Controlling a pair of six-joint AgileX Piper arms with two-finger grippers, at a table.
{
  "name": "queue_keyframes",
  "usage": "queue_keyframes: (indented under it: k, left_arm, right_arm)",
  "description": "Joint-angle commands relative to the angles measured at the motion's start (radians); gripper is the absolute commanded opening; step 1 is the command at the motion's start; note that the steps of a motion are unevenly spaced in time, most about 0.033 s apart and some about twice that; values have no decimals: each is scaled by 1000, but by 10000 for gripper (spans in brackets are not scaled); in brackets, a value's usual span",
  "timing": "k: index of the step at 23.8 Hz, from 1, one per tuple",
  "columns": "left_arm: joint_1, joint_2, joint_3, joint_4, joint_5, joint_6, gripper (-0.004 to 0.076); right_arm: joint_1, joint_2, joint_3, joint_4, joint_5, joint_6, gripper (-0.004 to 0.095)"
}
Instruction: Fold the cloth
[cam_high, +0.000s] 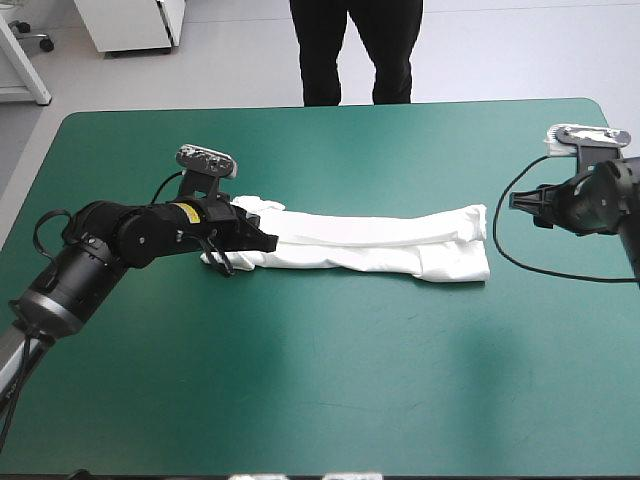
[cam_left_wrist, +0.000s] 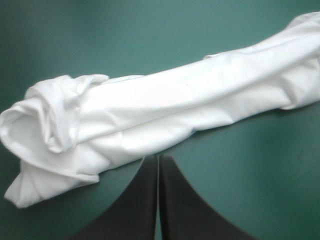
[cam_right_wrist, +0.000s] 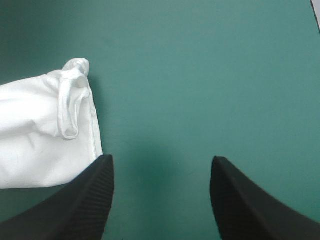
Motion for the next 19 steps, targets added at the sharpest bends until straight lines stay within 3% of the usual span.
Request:
queue_keyframes:
  k: [1,6,7,19]
  left_arm:
    - [-20,22,-61,-95,-68,77,-9]
    - [-63,217,-178,-157,-70,149,-9]
    - [-66,252,-199,-168,-70,159,-9]
    - [-115,675,-439,-209,-42,165,-9]
  right_arm:
    - [-109,-29,-33,151,-32,-117,540]
    - [-301,15,-31,595,-46,-408,540]
    - [-315,23,-31,632,-46,-436,540]
    - [-329,87,-29,719,-54,-583,541]
